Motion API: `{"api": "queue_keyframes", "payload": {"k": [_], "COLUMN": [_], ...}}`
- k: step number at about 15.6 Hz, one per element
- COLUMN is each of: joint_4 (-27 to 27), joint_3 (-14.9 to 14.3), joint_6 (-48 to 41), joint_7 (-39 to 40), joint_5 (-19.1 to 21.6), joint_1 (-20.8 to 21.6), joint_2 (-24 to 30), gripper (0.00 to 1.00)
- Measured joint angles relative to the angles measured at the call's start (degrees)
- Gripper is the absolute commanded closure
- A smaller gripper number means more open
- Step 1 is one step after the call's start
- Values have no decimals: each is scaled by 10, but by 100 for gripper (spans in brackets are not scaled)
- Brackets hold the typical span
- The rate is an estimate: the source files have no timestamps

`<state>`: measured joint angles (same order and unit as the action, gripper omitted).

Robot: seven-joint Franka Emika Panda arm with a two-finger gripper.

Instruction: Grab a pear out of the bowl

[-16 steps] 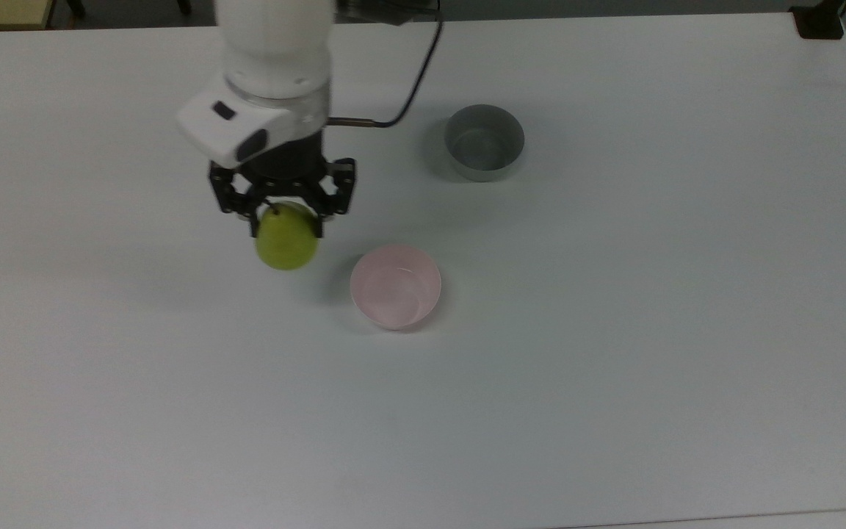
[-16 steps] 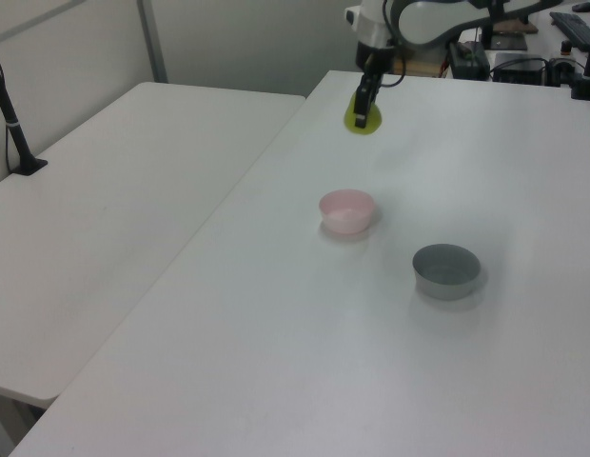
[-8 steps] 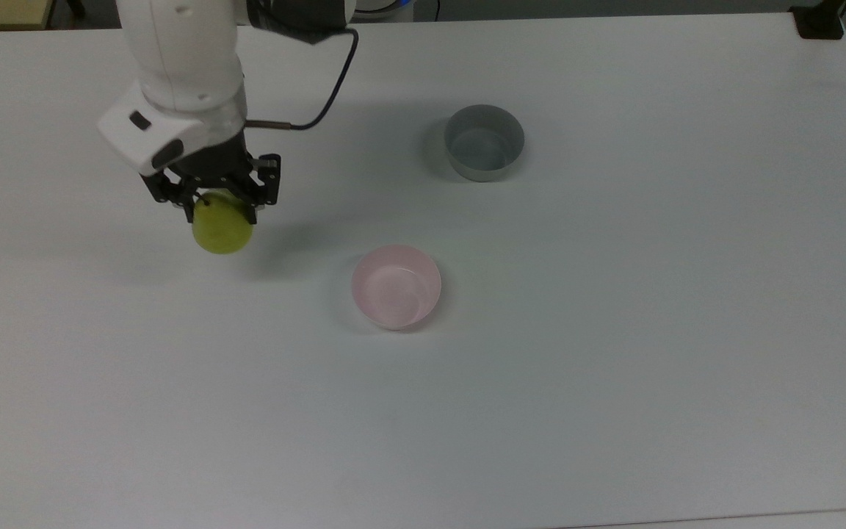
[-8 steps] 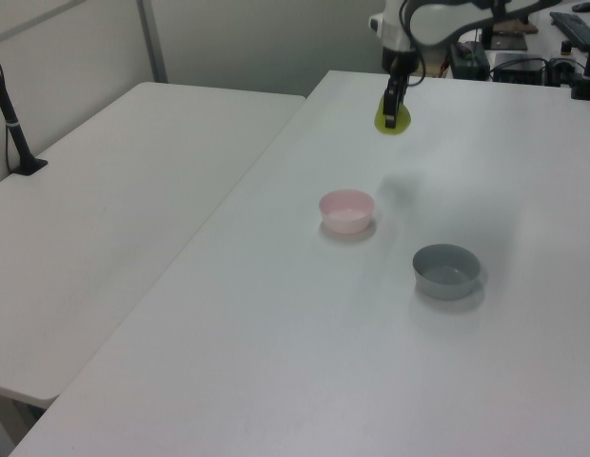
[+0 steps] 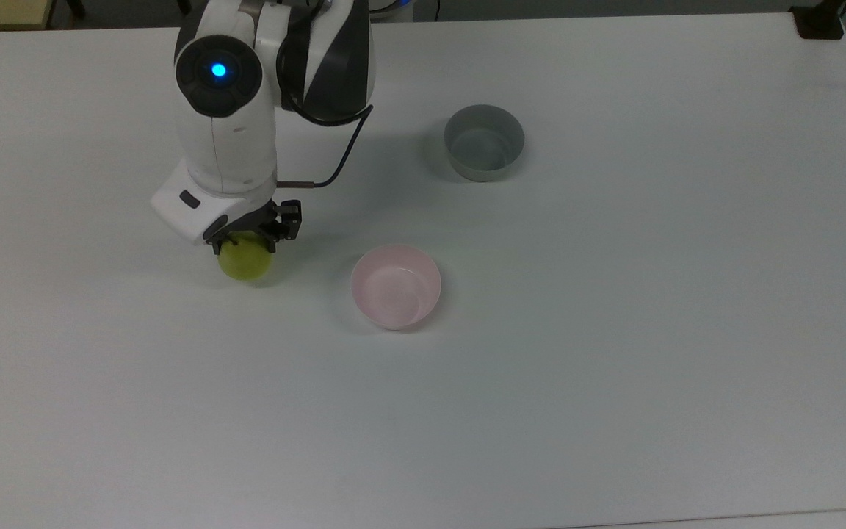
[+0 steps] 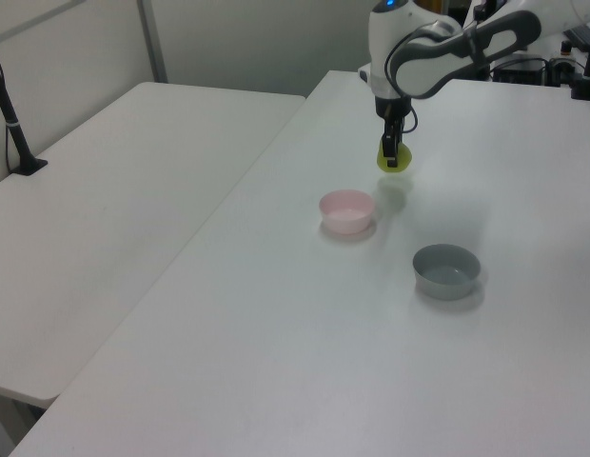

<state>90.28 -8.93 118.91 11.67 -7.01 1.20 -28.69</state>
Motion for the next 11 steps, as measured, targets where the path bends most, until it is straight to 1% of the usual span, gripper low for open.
{"api": "queue_keyframes", "payload": {"k": [1, 2, 3, 4, 11], "joint_4": [0, 0, 0, 0, -4], "joint_3": [0, 0, 0, 0, 0], "joint_6": [6, 9, 10, 10, 10], "joint_7": [0, 0, 0, 0, 0], "joint_5": [-1, -1, -1, -1, -2], "joint_1": [0, 0, 0, 0, 0], "joint_2": [-4, -7, -9, -10, -11], "gripper": [29, 19, 6, 0, 0]}}
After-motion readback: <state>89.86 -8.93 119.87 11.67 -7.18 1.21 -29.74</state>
